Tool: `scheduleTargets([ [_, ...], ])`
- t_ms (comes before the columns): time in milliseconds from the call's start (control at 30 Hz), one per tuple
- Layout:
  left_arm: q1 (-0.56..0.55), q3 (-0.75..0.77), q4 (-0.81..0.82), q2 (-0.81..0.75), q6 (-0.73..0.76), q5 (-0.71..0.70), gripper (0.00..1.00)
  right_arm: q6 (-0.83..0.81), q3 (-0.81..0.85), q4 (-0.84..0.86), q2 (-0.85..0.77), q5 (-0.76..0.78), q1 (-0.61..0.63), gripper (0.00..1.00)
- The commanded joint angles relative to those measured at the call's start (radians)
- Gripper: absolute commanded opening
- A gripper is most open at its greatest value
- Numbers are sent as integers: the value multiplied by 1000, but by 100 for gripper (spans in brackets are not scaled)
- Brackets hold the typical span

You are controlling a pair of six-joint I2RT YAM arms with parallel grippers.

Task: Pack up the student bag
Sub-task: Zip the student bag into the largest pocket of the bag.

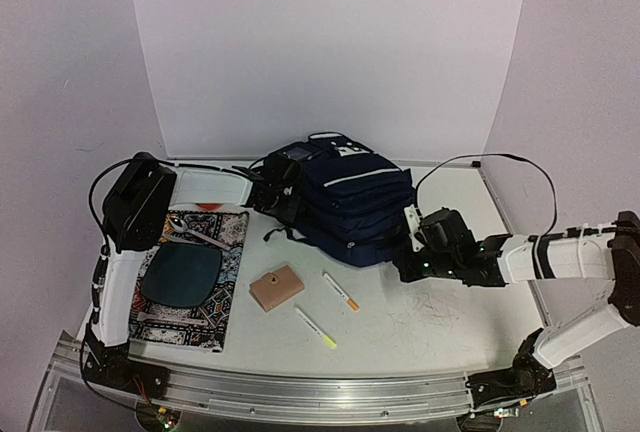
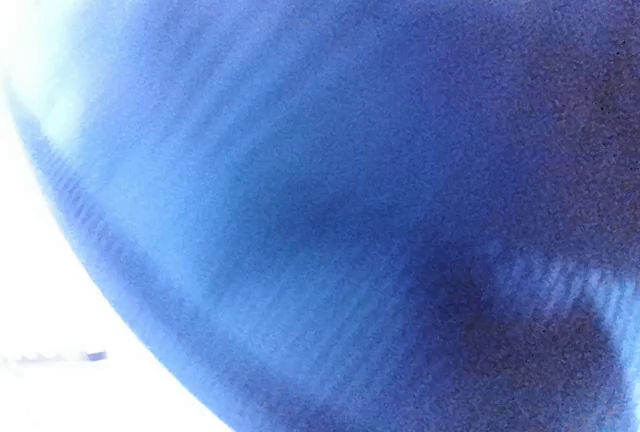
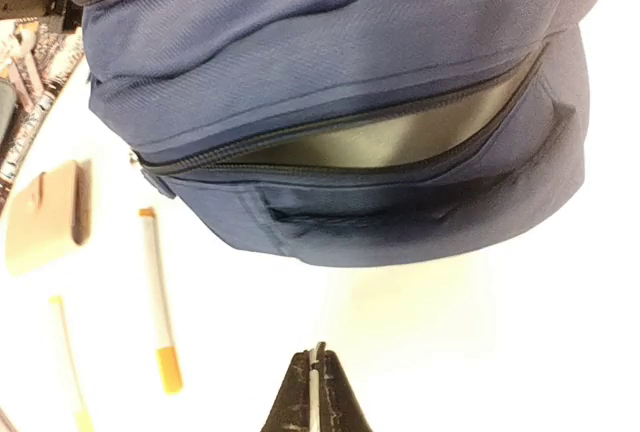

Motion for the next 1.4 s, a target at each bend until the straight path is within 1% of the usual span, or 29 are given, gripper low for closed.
scheduleTargets([
  [0,4,-2,-56,-40,5,51,4,37,91,27,62,-38,40,19],
  [67,-10,-33,-51,-68,-16,81,7,68,128,55,104,-27,71,26],
  [133,-26,-62,-46,-92,-41,108,12,86,172,70,148,-10,105,32],
  [267,-40,-131,-18,-155,-95,174,16,185,257,50,238,113,186,41],
  [333,-44,-150,-9,-179,-108,196,17,277,303,-11,282,239,225,47],
  [400,-48,-160,-6,-189,-118,218,17,376,352,-108,318,332,253,51],
  [433,-49,-163,-6,-193,-121,227,18,417,373,-134,335,363,258,53],
  [500,-51,-165,-5,-199,-127,241,19,467,422,-190,371,396,265,54],
  [567,-53,-170,-4,-208,-132,255,20,484,474,-236,416,423,278,55],
  [700,-54,-180,-2,-227,-136,267,21,527,570,-313,484,470,285,54],
  [967,-54,-201,-4,-259,-147,285,22,607,698,-444,600,546,285,46],
  [1200,-54,-229,-4,-279,-173,308,22,636,741,-483,661,593,285,40],
  [1300,-54,-239,-2,-283,-198,331,22,642,738,-487,667,612,283,32],
  [1367,-54,-246,0,-287,-222,360,23,625,734,-488,656,611,282,22],
])
